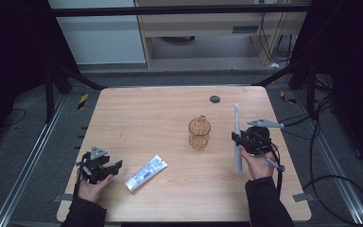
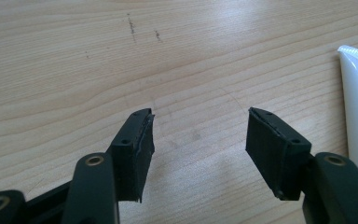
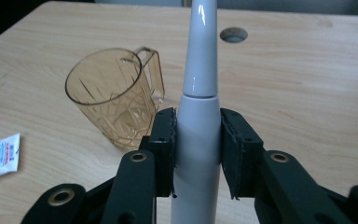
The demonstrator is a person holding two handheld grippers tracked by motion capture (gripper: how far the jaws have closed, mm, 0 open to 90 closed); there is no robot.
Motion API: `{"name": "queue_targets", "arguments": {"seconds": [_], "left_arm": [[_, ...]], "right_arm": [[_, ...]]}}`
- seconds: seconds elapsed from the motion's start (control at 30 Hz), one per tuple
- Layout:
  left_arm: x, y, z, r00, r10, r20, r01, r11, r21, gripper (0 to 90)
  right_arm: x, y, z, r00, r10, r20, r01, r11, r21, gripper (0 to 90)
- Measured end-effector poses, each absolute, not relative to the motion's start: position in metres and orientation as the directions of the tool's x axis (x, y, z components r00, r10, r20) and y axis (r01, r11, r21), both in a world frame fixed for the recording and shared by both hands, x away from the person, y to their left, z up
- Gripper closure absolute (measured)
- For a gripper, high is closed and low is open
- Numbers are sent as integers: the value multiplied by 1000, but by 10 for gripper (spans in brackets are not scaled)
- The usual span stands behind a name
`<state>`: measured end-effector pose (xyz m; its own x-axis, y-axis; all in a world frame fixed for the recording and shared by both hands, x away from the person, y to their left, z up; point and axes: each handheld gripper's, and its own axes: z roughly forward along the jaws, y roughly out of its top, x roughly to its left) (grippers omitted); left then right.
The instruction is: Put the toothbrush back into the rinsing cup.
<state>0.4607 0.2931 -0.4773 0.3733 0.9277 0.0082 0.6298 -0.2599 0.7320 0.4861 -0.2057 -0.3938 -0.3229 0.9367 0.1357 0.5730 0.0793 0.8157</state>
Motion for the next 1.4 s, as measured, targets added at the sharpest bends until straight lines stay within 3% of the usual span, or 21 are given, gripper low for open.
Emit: {"name": "queue_targets", "arguments": {"seconds": [0.7, 1.4], "left_arm": [[460, 295, -477, 369, 929, 8, 630, -257, 733, 407], [460, 295, -477, 368, 930, 6, 628, -253, 736, 406]], "right_arm": [[489, -194, -362, -351, 926, 142, 362, -6, 932, 678], [513, -154, -336, -376, 908, 183, 194, -116, 974, 678]]}}
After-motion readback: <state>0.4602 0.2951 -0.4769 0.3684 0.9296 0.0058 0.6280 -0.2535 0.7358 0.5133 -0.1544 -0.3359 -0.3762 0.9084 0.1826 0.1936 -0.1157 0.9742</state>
